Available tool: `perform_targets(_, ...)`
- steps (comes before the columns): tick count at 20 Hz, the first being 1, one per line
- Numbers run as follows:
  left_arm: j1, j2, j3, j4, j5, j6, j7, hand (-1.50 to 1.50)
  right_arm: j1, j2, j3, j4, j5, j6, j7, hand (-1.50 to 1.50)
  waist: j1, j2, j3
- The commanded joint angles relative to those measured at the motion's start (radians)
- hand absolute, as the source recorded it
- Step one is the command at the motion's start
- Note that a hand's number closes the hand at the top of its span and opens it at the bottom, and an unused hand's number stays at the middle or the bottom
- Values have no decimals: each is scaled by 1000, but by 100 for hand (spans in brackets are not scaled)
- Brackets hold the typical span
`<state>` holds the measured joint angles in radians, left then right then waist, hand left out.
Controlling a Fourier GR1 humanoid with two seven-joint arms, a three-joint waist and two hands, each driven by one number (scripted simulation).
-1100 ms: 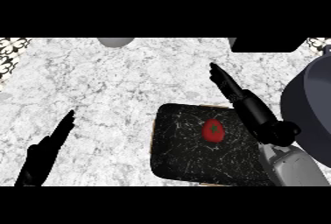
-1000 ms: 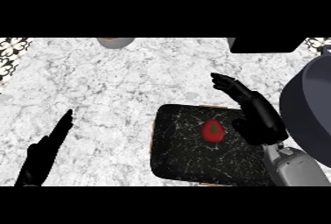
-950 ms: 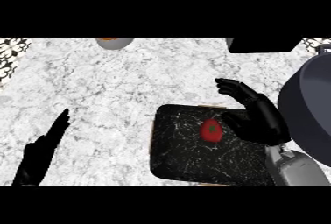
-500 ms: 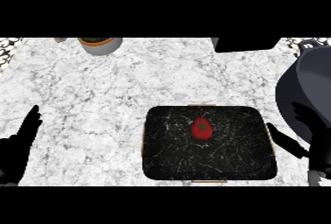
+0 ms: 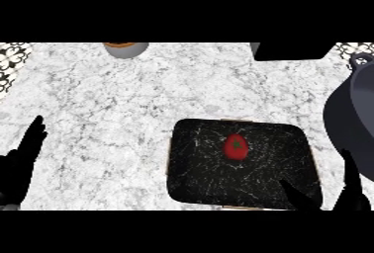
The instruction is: Pick the tomato from the tray and place it in the pot
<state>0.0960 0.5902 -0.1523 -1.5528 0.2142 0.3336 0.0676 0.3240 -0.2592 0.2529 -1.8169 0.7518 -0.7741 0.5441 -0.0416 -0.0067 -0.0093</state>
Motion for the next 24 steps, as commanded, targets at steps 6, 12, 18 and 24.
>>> perform_targets(6, -60, -20, -22, 47, -26, -27, -8, 0, -172, 82, 78, -214, 246, 506, 525, -150, 52, 15, 2)
perform_targets(12, -64, -28, -19, 7, -21, -26, 1, 0, -290, 131, 86, -132, 113, 833, 734, -150, 78, 16, 5)
perform_targets(18, -71, -54, -38, 43, -42, -36, -12, 0, -468, 233, 32, -46, 19, 980, 872, -150, 66, 12, 6)
perform_targets(24, -97, -38, 6, 56, -21, -55, 21, 0, -595, 257, -51, 65, -53, 1062, 888, -150, 53, 9, 7)
